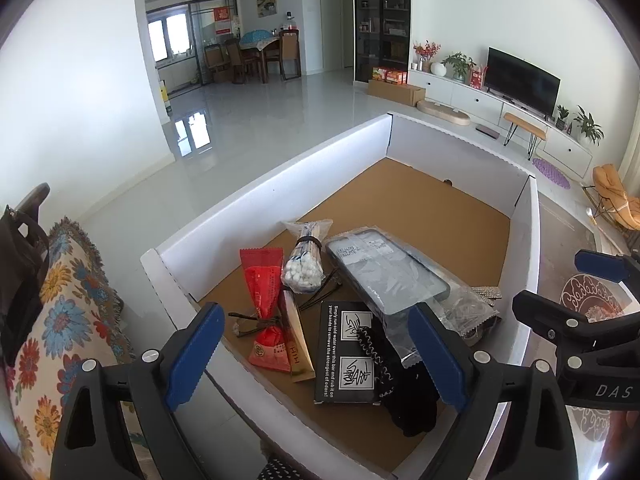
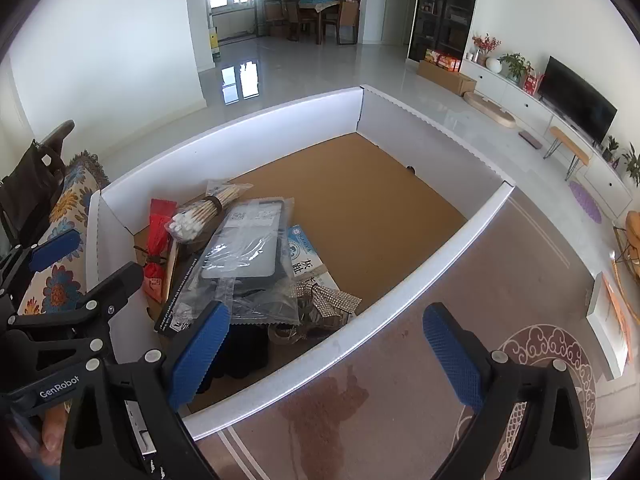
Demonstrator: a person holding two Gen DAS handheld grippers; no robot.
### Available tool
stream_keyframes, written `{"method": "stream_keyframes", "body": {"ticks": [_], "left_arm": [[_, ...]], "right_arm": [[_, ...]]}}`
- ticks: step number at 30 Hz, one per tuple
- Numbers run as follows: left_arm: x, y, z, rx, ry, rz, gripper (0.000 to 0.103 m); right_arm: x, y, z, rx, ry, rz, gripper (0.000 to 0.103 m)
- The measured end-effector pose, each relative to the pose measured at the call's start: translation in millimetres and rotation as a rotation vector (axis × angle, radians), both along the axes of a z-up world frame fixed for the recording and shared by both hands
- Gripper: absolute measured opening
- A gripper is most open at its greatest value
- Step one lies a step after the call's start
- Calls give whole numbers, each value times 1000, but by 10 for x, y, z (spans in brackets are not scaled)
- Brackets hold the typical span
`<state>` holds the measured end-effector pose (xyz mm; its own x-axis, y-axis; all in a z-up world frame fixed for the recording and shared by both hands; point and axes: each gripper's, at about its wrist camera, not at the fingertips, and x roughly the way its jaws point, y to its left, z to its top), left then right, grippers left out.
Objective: Organize objects
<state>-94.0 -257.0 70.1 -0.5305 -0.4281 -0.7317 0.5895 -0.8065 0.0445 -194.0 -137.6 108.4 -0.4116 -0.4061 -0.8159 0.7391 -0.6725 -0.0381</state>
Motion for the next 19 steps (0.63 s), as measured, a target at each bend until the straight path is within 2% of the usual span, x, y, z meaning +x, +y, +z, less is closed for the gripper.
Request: {"method": "stream_keyframes", "body": {"ticks": [14,19], "left_arm": [[-34,-28,-13,16,4,1,93],[-15,-39,26,-18,37,31,93]], "right_arm": [[-55,-24,-41,9,0,-15,98],[-56,-49,-55,-2,-10,-16,98]]}}
